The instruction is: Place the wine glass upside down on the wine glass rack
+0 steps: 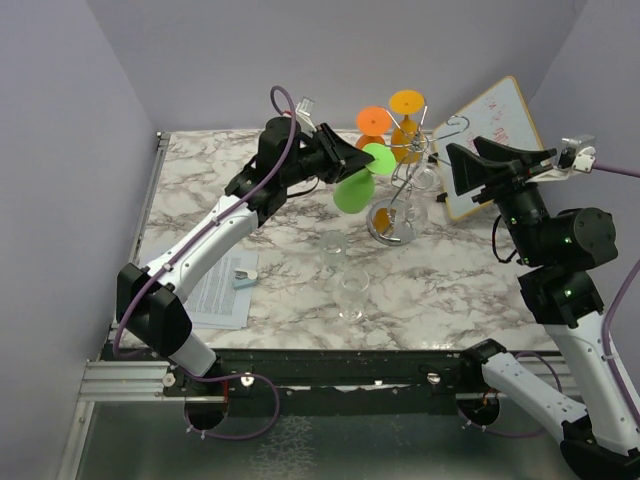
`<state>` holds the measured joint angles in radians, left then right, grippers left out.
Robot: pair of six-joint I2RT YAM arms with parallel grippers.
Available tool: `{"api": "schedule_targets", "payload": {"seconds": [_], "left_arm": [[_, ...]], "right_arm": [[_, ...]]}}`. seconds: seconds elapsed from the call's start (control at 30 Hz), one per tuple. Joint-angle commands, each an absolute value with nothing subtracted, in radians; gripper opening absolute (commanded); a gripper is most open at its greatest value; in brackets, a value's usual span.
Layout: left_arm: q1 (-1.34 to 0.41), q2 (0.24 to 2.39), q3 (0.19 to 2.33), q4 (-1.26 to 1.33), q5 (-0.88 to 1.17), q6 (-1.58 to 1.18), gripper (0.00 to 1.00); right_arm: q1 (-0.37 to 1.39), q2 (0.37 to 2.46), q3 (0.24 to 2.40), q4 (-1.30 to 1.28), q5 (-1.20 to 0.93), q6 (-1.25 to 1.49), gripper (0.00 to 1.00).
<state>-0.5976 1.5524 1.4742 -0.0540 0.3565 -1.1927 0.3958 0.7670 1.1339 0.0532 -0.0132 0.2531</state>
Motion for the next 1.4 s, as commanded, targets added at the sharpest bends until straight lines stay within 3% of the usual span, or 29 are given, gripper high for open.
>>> {"api": "schedule_targets", "payload": {"seconds": [0.0,0.3,0.67,0.87,1.07,1.37], "left_arm": [[-0.598,1.535,1.479,-0.108,0.42,-1.135,0.31],[-0.597,1.451,1.451,-0.231,0.41,-1.038,0.61],[-0.598,1.191,1.31,-0.398,0.374,-0.716,0.86],[-0.687,1.134,1.272,-0.487,0.426,-0.551,0.85],[-0.883,1.161,1.223,-0.509,0.356,-0.49,0.74],[-1.049,1.274,1.22,-0.551,0.225,-0.492,0.63]], "right_arm": [[0.4,0.756,1.134,-0.013,0.07,0.303,0.64],[0.399,0.733,1.208,-0.282,0.232,0.449,0.64],[0.401,0.673,1.229,-0.688,0.296,0.765,0.63],[0.4,0.613,1.161,-0.886,0.338,0.933,0.6],[0.4,0.568,1.065,-1.055,0.368,1.117,0.59],[0.4,0.57,0.892,-1.076,0.216,1.274,0.59]]}}
